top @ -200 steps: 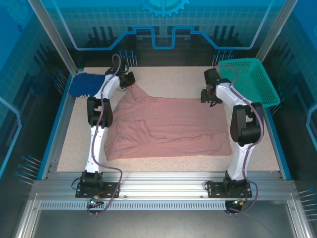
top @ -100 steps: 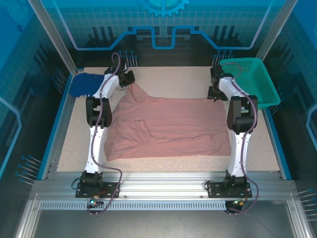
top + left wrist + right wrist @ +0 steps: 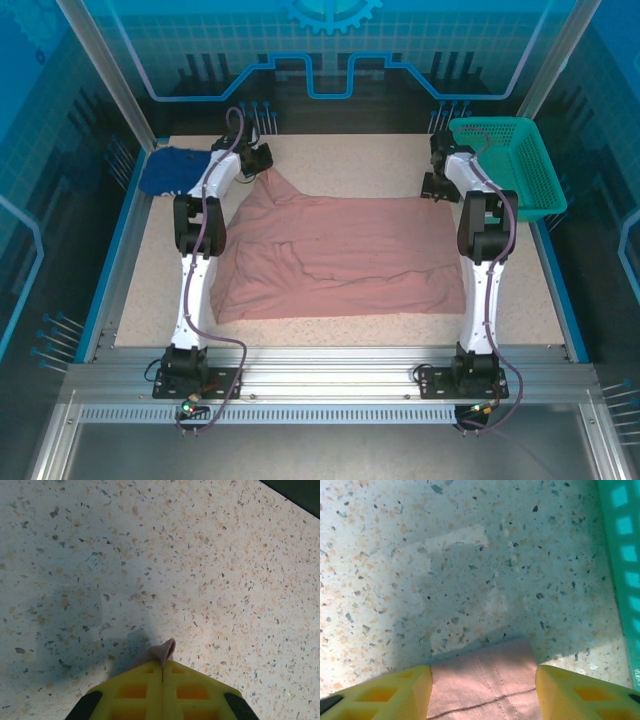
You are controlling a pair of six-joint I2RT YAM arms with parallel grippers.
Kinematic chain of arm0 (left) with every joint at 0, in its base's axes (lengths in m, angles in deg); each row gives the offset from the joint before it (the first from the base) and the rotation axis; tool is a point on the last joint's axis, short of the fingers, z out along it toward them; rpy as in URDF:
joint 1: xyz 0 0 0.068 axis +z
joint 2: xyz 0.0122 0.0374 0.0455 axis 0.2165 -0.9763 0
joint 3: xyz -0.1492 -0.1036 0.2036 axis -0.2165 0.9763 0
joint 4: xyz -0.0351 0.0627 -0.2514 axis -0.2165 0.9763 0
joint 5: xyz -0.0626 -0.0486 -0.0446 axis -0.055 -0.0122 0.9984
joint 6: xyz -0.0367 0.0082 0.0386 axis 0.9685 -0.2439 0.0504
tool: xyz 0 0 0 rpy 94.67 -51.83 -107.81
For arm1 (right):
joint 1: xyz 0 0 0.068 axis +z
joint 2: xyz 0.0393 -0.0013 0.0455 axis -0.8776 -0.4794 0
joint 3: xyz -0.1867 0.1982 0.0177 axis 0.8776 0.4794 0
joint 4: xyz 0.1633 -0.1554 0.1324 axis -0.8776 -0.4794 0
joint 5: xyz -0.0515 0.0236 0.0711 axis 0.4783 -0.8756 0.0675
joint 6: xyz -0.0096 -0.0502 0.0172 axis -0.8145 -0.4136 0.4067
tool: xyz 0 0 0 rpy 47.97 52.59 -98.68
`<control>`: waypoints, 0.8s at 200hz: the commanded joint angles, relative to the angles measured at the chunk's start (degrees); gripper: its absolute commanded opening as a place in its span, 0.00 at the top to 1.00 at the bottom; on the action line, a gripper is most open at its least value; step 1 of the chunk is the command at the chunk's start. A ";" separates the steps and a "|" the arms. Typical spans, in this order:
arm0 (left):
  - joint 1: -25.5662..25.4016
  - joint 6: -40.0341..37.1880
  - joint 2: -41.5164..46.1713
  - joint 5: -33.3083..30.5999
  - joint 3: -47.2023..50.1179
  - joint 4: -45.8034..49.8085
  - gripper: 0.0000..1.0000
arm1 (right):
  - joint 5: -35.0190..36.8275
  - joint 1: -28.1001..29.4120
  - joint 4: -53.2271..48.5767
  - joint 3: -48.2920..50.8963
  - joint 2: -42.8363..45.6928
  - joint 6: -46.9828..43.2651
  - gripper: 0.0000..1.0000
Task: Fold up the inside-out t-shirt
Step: Fold the T-shirt at the center of the table.
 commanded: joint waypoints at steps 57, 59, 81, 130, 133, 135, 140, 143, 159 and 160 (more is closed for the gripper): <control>0.15 -1.52 3.52 1.76 1.02 -0.41 1.00 | -3.24 -1.22 -5.55 -7.14 -7.85 -1.27 0.57; 0.16 -1.50 3.52 1.76 1.03 -0.40 1.00 | -3.18 -1.18 -5.54 -7.16 -7.93 -1.47 0.58; 0.21 -1.64 3.72 1.84 1.03 -0.41 1.00 | -3.19 -1.14 -5.39 -7.47 -8.31 -1.79 0.68; 0.18 -1.56 4.54 1.98 1.04 -0.40 1.00 | -4.11 -1.06 -4.99 -8.57 -8.57 -2.32 0.86; 0.14 -1.56 4.65 2.01 1.06 -0.45 1.00 | -4.08 -1.05 -4.93 -8.65 -8.52 -2.46 0.87; 0.13 -1.56 4.68 2.00 1.04 -0.50 1.00 | -4.03 -1.04 -4.93 -8.70 -8.51 -2.49 0.87; 0.15 -1.56 4.78 2.02 1.00 -0.49 1.00 | -3.91 -0.98 -4.87 -8.87 -8.43 -2.62 0.88; 0.18 -1.56 4.86 2.03 0.92 -0.50 1.00 | -3.84 -0.97 -4.86 -9.01 -8.35 -2.67 0.88; 0.14 -1.64 5.43 2.02 0.83 -0.62 1.00 | -3.79 -0.96 -4.56 -9.14 -7.62 -2.95 0.91; 0.13 -1.64 5.46 2.03 0.83 -0.60 1.00 | -3.80 -0.96 -4.48 -9.17 -7.58 -2.94 0.91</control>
